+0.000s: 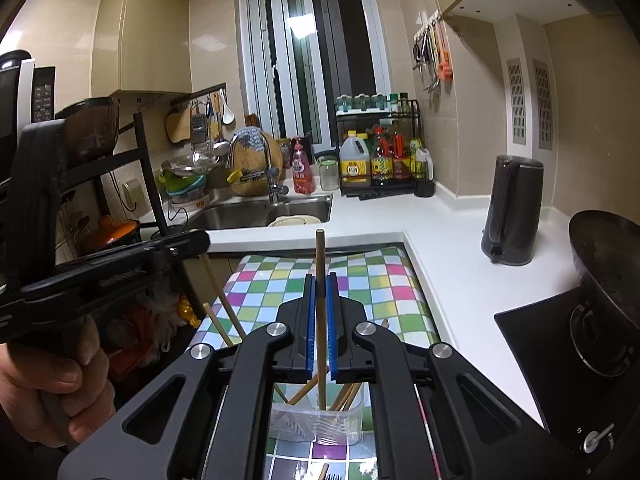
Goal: Organize utensils
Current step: 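Open the left tool to drop the chopstick in while the right tool drops its chopstick in, then lower the left tool to the last chopstick while the right tool lowers to the white fork handle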
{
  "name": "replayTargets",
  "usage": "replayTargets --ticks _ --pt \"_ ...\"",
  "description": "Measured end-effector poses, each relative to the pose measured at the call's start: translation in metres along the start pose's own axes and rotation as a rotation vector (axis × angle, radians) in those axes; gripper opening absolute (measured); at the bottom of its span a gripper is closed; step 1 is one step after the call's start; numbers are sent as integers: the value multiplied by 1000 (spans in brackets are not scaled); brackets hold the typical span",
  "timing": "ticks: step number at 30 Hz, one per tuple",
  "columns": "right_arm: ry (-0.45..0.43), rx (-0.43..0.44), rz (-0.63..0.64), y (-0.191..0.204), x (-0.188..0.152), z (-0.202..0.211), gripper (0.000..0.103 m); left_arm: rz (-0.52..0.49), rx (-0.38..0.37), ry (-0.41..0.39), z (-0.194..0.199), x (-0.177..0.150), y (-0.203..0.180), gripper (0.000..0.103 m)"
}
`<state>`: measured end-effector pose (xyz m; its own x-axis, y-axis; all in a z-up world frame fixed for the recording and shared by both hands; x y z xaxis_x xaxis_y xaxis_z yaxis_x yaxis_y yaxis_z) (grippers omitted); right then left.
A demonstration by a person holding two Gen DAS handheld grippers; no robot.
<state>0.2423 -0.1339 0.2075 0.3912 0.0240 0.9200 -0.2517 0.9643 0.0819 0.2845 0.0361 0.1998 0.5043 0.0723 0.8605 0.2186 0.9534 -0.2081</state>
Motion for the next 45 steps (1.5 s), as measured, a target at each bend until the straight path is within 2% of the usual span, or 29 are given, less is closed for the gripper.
replayTargets --ticks 9,11,12,13,14,17,20,22,27,31,32,33,34,35,40,45 --pt "107 0 20 2 -25 -24 5 51 -35 136 -32 -16 12 6" --pt "135 5 11 0 -30 -27 8 69 -51 172 -35 -18 14 10" --pt "159 9 9 -1 -32 -28 9 75 -50 179 -33 -18 15 24" --pt "173 8 8 -1 -34 -28 12 79 -49 174 -29 -17 17 42" --pt "176 0 8 -2 -35 -26 18 79 -49 161 -24 -16 17 43" --pt "176 -13 3 -4 -35 -13 27 83 -64 126 -3 -11 20 43" --pt "161 -26 1 -6 -37 8 27 94 -74 71 26 -11 26 43" --pt "147 -31 -4 -7 -44 26 27 92 -74 34 49 -19 28 38" --pt "130 -31 -22 -8 -83 73 27 56 -23 -23 97 -67 28 25" --pt "154 -46 -37 -2 -141 102 27 37 13 -31 123 -128 25 20" --pt "169 -46 -42 0 -155 104 23 33 24 -27 128 -143 25 19" --pt "187 -53 -48 3 -172 106 19 32 37 -18 131 -158 23 19" --pt "205 -53 -57 5 -185 107 10 34 50 -5 133 -173 22 18" --pt "228 -47 -69 7 -200 108 9 41 66 10 135 -191 20 18" --pt "333 -50 -64 22 -261 97 10 37 127 66 137 -265 7 18" --pt "391 -53 -35 33 -288 83 16 46 170 114 137 -306 2 18"
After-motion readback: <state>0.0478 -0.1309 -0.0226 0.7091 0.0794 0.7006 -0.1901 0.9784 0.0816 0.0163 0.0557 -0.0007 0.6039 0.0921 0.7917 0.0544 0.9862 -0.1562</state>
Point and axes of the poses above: each gripper's, at about its wrist camera, not at the fingertips, and z roughly against the way its jaws point, y to its left, x to its top, the point moved 1 cm from there along -z, roughly the way its jaws point, and after that the axes turned 2 degrees about z, right-handed, at the moved point
